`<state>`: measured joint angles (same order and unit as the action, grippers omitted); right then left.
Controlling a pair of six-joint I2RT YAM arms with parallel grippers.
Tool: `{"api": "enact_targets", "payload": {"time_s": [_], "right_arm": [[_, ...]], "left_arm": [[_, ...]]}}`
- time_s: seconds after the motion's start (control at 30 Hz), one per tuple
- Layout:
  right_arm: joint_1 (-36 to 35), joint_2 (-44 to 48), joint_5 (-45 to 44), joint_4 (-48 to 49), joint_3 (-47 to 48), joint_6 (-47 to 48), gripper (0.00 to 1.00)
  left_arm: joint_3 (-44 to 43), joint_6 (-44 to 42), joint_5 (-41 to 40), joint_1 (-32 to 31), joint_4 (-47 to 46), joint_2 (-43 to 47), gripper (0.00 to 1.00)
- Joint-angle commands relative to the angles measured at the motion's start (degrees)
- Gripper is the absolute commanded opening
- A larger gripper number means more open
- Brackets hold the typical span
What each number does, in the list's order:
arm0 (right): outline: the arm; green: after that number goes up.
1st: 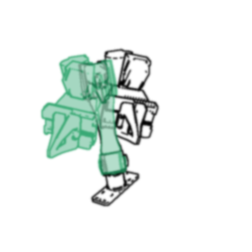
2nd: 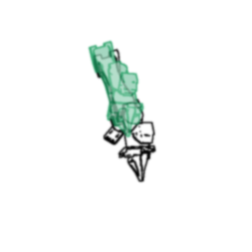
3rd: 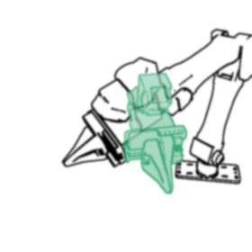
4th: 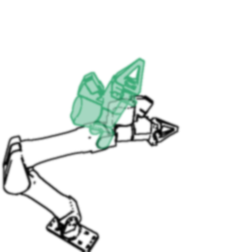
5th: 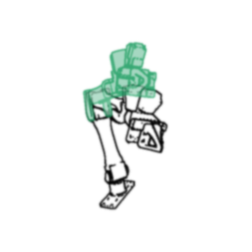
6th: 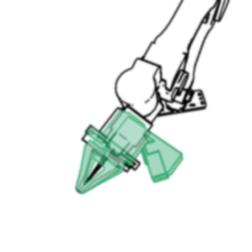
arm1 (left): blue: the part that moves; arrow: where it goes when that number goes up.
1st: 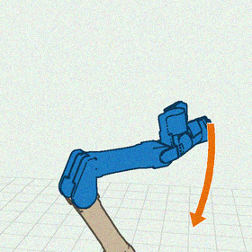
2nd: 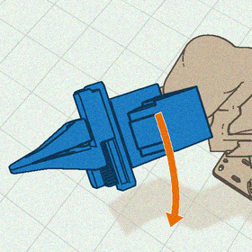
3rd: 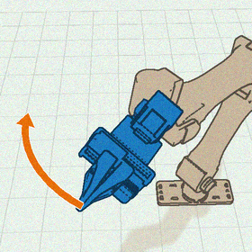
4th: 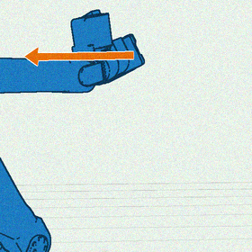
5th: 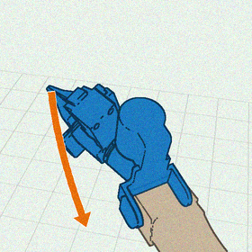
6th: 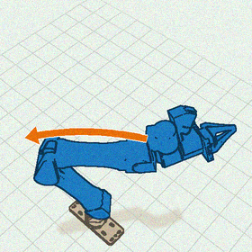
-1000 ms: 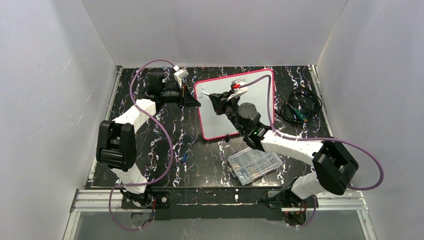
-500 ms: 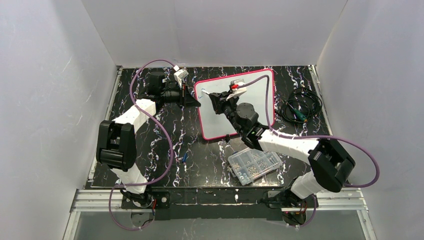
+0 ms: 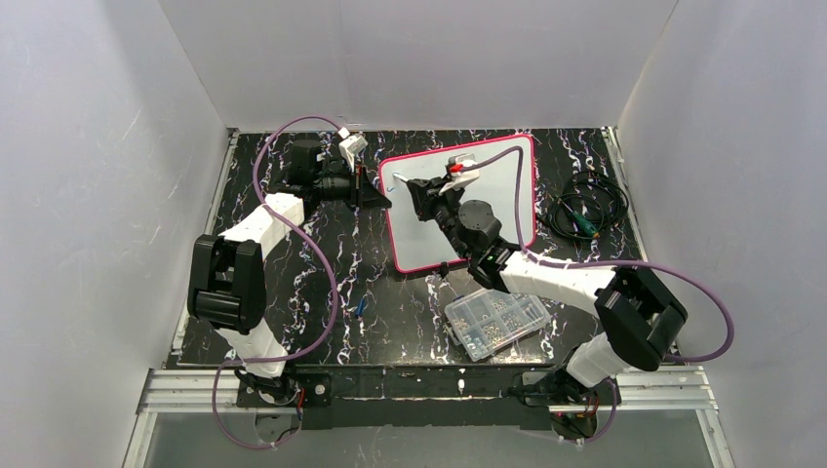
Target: Write a sentence on the whiteboard
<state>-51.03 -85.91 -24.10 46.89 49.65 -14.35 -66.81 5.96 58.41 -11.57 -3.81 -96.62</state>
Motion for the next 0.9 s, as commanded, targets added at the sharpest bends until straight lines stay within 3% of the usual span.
{"api": "enact_targets", "payload": {"time_s": [0.0,0.87], "right_arm": [[0.22,-1.27,-1.35,3.63,3.04,1.34,0.01],[-0.35,-1.11,2.16,0.73,-2.76,-3.7,0.01]], "left_arm": [[0.21,-1.03,1.35,-0.38,0.21,3.71,0.0],[0.14,-0.86,1.18,-0.38,0.21,3.96,0.0]]}}
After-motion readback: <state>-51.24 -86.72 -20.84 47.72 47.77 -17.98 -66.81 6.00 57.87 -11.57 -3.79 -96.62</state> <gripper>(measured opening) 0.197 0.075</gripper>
